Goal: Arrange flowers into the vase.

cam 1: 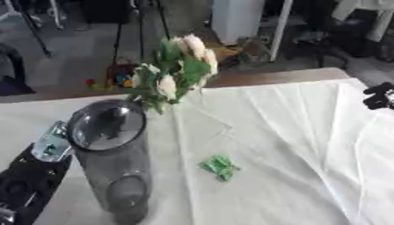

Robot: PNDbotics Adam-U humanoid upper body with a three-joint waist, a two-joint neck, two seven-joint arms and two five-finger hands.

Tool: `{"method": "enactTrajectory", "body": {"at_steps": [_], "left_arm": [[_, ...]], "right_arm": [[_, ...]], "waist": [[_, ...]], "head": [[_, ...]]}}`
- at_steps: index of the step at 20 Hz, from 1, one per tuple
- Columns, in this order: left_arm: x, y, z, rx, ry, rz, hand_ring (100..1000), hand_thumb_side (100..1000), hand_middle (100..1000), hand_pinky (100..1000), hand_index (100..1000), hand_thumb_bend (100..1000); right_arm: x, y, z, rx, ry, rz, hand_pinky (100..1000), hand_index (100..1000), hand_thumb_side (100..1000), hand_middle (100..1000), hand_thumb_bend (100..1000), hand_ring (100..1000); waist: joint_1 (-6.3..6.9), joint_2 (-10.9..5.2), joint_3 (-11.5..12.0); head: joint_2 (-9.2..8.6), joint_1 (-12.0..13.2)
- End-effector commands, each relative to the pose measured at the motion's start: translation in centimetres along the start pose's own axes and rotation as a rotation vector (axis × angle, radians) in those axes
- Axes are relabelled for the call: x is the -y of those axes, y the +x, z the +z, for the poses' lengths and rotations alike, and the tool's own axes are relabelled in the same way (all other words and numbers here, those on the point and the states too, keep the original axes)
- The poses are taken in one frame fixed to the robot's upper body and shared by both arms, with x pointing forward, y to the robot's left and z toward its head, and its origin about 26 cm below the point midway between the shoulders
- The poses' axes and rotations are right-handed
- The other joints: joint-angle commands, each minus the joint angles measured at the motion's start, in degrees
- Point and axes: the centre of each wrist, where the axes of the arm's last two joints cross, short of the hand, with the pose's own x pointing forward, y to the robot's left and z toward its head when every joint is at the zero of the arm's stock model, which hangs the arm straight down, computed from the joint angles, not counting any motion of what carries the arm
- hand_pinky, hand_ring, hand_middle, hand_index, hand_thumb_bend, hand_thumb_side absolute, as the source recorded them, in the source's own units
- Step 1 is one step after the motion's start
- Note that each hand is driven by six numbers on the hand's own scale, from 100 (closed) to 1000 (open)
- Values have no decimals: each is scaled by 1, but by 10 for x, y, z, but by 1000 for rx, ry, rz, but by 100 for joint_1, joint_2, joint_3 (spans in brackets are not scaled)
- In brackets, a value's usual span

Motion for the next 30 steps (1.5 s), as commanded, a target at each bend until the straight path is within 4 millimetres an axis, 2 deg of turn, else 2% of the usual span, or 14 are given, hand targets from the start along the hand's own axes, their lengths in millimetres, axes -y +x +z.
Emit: {"method": "enactTrajectory", "body": {"at_steps": [1, 2, 3, 5, 6, 8, 9, 11, 17, 23, 30], "left_arm": [[-14, 23, 12, 79, 32, -4, 100, 581, 100, 100, 196, 528], [-15, 25, 13, 91, 39, 4, 100, 569, 100, 100, 195, 546], [-16, 26, 15, 105, 45, 12, 100, 523, 100, 100, 194, 629], [-17, 29, 19, 136, 58, 24, 100, 489, 100, 100, 191, 728], [-18, 30, 20, 151, 65, 31, 100, 490, 100, 100, 190, 735], [-19, 35, 24, 188, 81, 38, 100, 484, 100, 100, 180, 854], [-20, 38, 27, 208, 93, 38, 100, 488, 100, 100, 163, 950], [-21, 44, 31, 247, 117, 39, 100, 488, 100, 100, 147, 1000], [-25, 72, 49, 379, 219, 30, 100, 398, 100, 100, 101, 1000], [-22, 102, 69, 491, 319, -39, 100, 305, 100, 100, 100, 1000], [-13, 138, 91, 666, 364, -37, 100, 282, 100, 100, 100, 1000]], "right_arm": [[14, 7, -3, 20, -23, 26, 662, 522, 963, 692, 100, 663], [14, 7, -3, 19, -23, 27, 662, 523, 963, 692, 100, 663], [14, 7, -2, 19, -23, 26, 661, 523, 962, 692, 100, 663], [14, 6, -2, 18, -24, 27, 662, 523, 962, 692, 100, 663], [14, 6, -2, 17, -24, 27, 662, 523, 962, 692, 100, 663], [14, 6, -1, 15, -25, 26, 662, 523, 962, 692, 100, 663], [14, 6, -1, 14, -26, 26, 661, 523, 962, 692, 100, 663], [15, 5, 0, 12, -27, 26, 661, 523, 962, 692, 100, 663], [15, 4, 2, 5, -29, 27, 661, 523, 961, 693, 100, 662], [14, 3, 4, -2, -30, 25, 661, 523, 961, 693, 100, 662], [14, 1, 7, -12, -32, 22, 661, 522, 960, 693, 100, 661]], "waist": [[-27, -131, 14], [-28, -138, 21], [-30, -145, 27], [-34, -154, 38], [-35, -158, 42], [-36, -167, 52], [-36, -171, 58], [-36, -179, 69], [-33, -215, 109], [-36, -260, 131], [-49, -327, 163]], "head": [[-56, -14], [-57, -18], [-57, -20], [-57, -27], [-57, -27], [-57, -29], [-54, -36], [-49, -46], [-34, -79], [-28, -117], [-11, -151]]}}
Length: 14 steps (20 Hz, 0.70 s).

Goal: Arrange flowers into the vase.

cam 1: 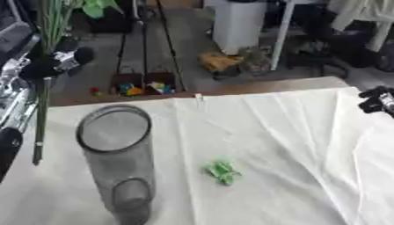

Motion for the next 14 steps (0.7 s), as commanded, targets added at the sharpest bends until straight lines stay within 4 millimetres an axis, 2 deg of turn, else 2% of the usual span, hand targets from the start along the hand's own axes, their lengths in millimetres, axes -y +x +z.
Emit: {"method": "enactTrajectory", "body": {"at_steps": [1, 10, 14], "left_arm": [[-9, 35, 0, 115, 39, 0, 100, 281, 100, 100, 100, 1000], [-6, 86, 11, 354, 183, 167, 100, 288, 100, 100, 100, 1000], [0, 95, 15, 377, 171, 160, 100, 273, 100, 100, 100, 1000]], "right_arm": [[14, 9, -4, 26, -24, 26, 661, 522, 960, 693, 100, 661], [13, 6, 0, 13, -27, 24, 661, 522, 959, 693, 100, 660], [13, 6, 0, 10, -28, 23, 661, 522, 959, 693, 100, 660]], "waist": [[-18, -117, 6], [-41, -206, 45], [-43, -230, 54]], "head": [[-12, -27], [-2, -56], [-9, -59]]}}
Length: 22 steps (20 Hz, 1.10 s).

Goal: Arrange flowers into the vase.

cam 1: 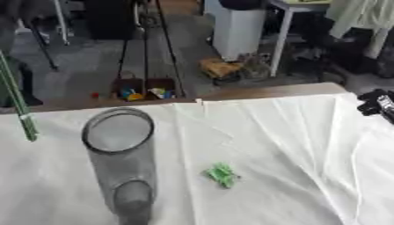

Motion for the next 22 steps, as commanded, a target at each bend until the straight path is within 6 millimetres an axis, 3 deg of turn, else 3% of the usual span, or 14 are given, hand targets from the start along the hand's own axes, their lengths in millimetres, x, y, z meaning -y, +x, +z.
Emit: {"method": "enactTrajectory", "body": {"at_steps": [1, 9, 22], "left_arm": [[1, 22, -4, 50, -21, -29, 100, 271, 100, 100, 100, 1000], [3, 28, -5, 73, -27, -50, 100, 262, 100, 100, 100, 1000], [25, 42, -10, 212, -2, 120, 100, 265, 100, 100, 100, 1000]], "right_arm": [[12, 8, -4, 26, -22, 24, 661, 522, 959, 693, 100, 660], [12, 7, -3, 22, -23, 24, 661, 522, 959, 693, 100, 659], [10, 6, -1, 15, -20, 22, 661, 521, 958, 694, 100, 658]], "waist": [[-13, -104, 9], [-21, -122, 11], [-33, -185, 9]], "head": [[-11, -25], [9, -26], [54, -27]]}}
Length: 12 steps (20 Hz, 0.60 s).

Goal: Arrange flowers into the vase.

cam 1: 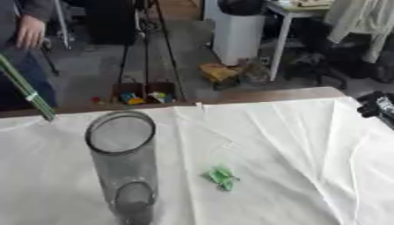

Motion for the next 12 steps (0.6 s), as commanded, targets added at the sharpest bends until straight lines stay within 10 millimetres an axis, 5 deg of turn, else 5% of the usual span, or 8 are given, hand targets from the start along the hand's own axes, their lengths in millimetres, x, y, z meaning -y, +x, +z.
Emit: {"method": "enactTrajectory", "body": {"at_steps": [1, 12], "left_arm": [[7, 13, -9, 43, -48, -9, 100, 262, 100, 100, 100, 1000], [24, -2, -12, -151, -381, -123, 100, 266, 100, 100, 100, 1000]], "right_arm": [[14, 10, -5, 31, -19, 30, 661, 521, 958, 694, 100, 658], [13, 9, -3, 26, -14, 33, 661, 520, 961, 693, 100, 656]], "waist": [[-2, -93, -10], [45, -146, -44]], "head": [[47, -5], [66, 4]]}}
